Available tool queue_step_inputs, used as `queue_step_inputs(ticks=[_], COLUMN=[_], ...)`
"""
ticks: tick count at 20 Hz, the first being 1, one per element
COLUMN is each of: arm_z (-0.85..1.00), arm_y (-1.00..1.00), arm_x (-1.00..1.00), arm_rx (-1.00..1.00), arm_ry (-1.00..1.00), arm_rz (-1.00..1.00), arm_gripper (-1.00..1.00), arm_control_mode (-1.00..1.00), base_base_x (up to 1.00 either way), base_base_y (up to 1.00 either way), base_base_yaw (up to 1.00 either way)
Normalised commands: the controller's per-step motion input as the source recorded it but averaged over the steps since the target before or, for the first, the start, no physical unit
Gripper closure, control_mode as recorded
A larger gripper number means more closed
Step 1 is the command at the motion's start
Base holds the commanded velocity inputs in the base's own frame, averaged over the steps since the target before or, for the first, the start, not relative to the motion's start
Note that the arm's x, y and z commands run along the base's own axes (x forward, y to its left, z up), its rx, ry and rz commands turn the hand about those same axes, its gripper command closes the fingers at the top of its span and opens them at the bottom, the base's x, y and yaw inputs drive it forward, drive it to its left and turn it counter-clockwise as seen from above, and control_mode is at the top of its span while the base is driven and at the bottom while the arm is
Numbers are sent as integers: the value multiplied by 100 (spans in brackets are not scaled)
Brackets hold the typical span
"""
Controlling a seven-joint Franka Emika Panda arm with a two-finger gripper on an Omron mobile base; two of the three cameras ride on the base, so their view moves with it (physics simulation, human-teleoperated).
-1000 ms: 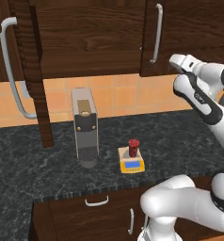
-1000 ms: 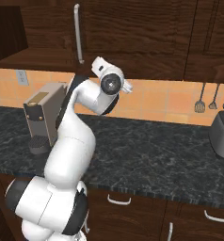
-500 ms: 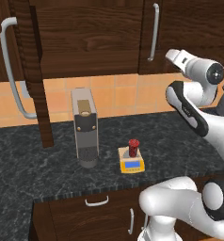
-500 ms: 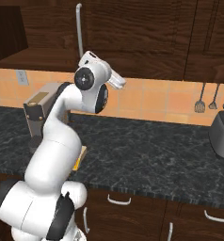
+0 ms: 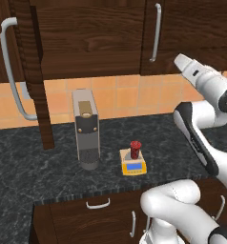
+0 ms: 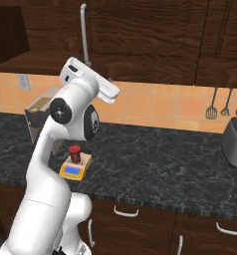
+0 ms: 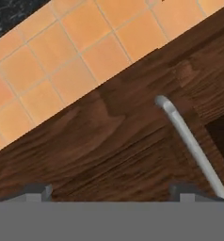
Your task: Pick the yogurt and place it on the digital scale for weighing, and close the cabinet.
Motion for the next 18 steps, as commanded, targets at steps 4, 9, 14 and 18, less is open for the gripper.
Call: queue_step_inputs(ticks=[4, 9, 14, 18], arm_z=[49, 6, 1, 0], arm_y=[66, 85, 76, 17], arm_x=[-96, -90, -56, -60], arm_rx=[-19, -43, -69, -77], arm_ry=[6, 12, 26, 23], arm_rz=[-1, -1, 0, 1], arm_gripper=[-100, -100, -100, -100], arm_control_mode=[-100, -100, -100, -100], base_base_x=[0, 0, 0, 0], base_base_y=[0, 0, 0, 0], base_base_yaw=[0, 0, 0, 0])
